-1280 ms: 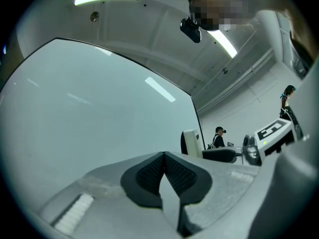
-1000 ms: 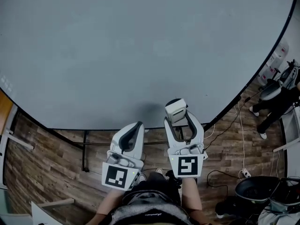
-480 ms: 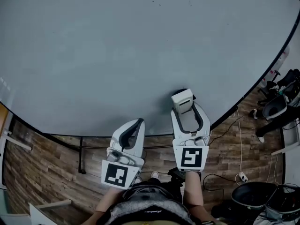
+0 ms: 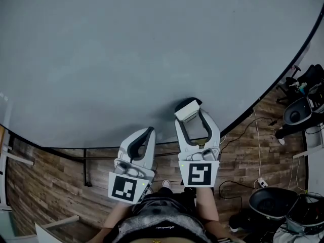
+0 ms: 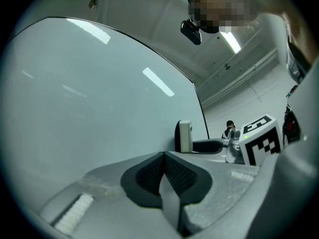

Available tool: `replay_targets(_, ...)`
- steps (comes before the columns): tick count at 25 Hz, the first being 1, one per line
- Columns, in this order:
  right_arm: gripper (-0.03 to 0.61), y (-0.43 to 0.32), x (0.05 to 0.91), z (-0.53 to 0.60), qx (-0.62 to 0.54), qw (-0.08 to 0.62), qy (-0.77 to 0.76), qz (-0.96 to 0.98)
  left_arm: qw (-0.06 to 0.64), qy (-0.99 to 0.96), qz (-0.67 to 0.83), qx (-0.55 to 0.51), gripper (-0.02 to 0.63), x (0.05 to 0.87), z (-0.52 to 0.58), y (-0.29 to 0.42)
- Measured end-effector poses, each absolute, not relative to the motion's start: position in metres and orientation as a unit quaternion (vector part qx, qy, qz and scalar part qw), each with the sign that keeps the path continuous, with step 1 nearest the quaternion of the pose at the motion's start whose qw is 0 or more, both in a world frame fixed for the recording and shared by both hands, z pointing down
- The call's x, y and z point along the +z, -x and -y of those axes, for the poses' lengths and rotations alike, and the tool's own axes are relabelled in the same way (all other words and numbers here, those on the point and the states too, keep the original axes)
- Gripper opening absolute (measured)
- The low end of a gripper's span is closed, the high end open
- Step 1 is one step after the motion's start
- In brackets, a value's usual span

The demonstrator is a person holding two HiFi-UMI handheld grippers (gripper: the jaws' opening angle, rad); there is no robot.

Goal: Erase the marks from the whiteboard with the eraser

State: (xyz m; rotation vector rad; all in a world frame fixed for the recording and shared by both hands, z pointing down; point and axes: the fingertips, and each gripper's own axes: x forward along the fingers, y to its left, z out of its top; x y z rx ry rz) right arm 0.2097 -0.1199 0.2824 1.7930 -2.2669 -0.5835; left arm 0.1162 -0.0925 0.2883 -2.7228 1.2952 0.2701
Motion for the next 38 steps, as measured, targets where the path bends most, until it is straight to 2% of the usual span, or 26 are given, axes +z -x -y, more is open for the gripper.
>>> replay_targets(10,0.259,-0.203,0.275,0.129,-0.238,0.108,-0.608,0.750,0.044,0.897,-0.433,0.078,0.005,0.302,0.105,-0.125)
replay_targets(21,0.262,-0.201,0.270,0.139,-0.230,0.115,-0.606,0.753,0.033,0.897,-0.436,0.070,0.005,0.310,0.116,-0.118)
replay_targets(28,0.261,-0.230,0.300,0.147,-0.225,0.193,-0.633,0.715,0.026,0.907,-0.416,0.062,0.005,0.319,0.118,-0.127)
replay_targets(38,0.259,-0.300,0.347,0.147,-0.158,0.224,-0.671,0.689,0.016,0.912,-0.407,0.045,0.005,0.327,0.108,-0.150)
